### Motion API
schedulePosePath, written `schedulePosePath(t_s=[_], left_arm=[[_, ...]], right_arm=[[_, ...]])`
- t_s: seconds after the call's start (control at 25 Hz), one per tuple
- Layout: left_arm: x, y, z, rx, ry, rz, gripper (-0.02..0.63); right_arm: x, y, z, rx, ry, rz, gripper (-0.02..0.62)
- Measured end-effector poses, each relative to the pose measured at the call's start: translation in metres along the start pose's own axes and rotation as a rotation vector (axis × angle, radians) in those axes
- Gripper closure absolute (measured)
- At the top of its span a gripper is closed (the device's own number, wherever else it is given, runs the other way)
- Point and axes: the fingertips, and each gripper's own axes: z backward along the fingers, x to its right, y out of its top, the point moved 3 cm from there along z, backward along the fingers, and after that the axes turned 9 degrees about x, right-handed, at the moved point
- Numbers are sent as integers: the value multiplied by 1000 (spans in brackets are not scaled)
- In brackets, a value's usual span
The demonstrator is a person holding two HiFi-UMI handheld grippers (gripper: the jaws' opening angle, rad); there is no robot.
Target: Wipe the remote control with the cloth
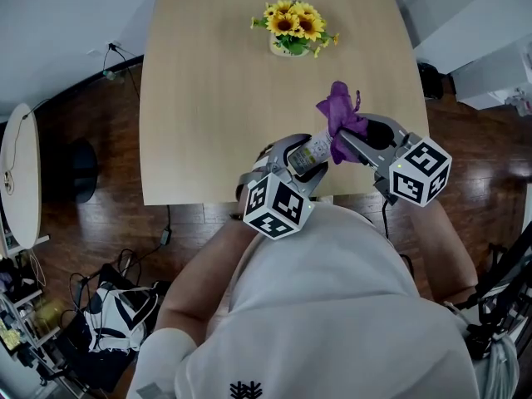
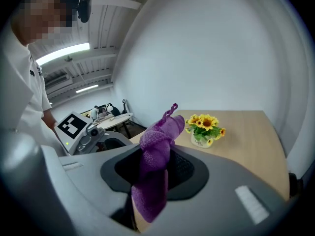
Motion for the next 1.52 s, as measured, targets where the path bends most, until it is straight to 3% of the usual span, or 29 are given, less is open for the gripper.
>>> schedulePosePath(t_s=[0.4,0.64,1.04,1.52], left_arm=[[-7,-3,2,4,14,16,333],[-25,-25,3,-10,89,83,333],[-76,-96,-27,-131,159,160,333],[-101,-154,-97,-250,117,173,333]], right_arm=[[54,5,31,26,-164,1,471],[68,-13,51,2,-223,-14,471],[65,-67,88,-76,-289,-101,471],[53,-95,137,-119,-406,-171,471]])
